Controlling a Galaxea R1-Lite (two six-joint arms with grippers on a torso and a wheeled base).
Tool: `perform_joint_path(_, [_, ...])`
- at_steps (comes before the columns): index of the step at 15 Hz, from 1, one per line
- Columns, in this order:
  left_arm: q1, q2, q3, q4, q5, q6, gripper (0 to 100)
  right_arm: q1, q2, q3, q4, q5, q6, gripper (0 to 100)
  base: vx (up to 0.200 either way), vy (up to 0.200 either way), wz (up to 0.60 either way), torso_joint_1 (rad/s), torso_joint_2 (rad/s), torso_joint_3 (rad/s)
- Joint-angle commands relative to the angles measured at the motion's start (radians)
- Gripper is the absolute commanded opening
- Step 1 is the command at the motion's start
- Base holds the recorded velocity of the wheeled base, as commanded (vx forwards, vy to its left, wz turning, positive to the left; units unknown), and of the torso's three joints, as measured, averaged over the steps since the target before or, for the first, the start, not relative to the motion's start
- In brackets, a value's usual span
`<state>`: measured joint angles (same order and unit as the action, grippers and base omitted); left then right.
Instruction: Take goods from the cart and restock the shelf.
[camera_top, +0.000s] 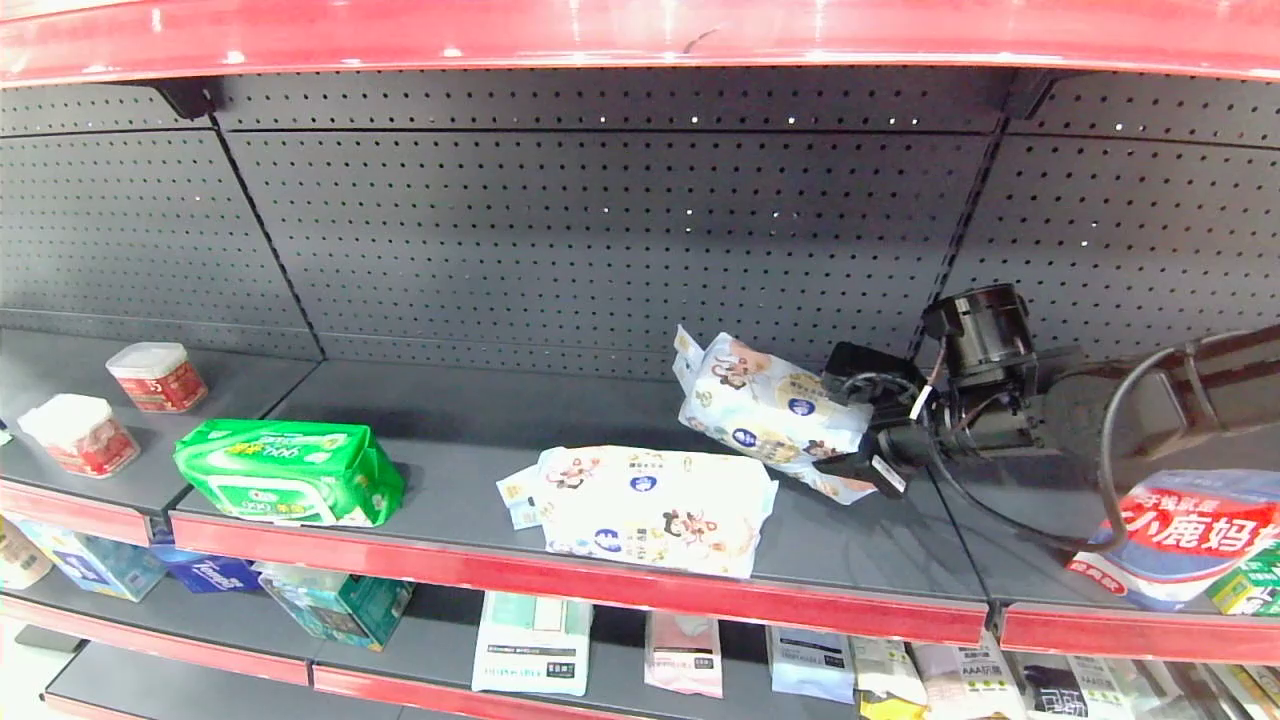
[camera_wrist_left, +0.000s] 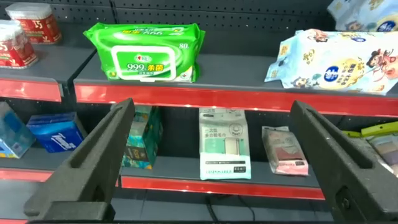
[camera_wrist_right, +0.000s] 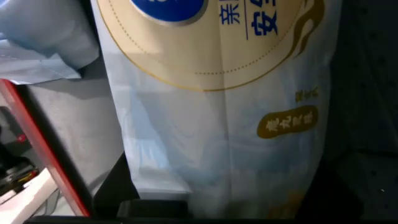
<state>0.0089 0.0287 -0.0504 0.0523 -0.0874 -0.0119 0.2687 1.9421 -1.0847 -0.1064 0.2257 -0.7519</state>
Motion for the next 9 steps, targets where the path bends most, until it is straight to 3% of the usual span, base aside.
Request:
perform_joint_path(1, [0.000,0.002,0.001,0.000,0.000,0.009,100,0.017,0.038,-0.029,-0.003,-0.005,-0.007,0,0.000,0.000,0.00,0.000,0.00,0.000])
perform_joint_path(9, [0.000,-0.001,0.001,0.000,-0.017,0.015,100,0.079,0.127,-0.146,0.010,-0.009,-0.006,0,0.000,0.000,0.00,0.000,0.00,0.000])
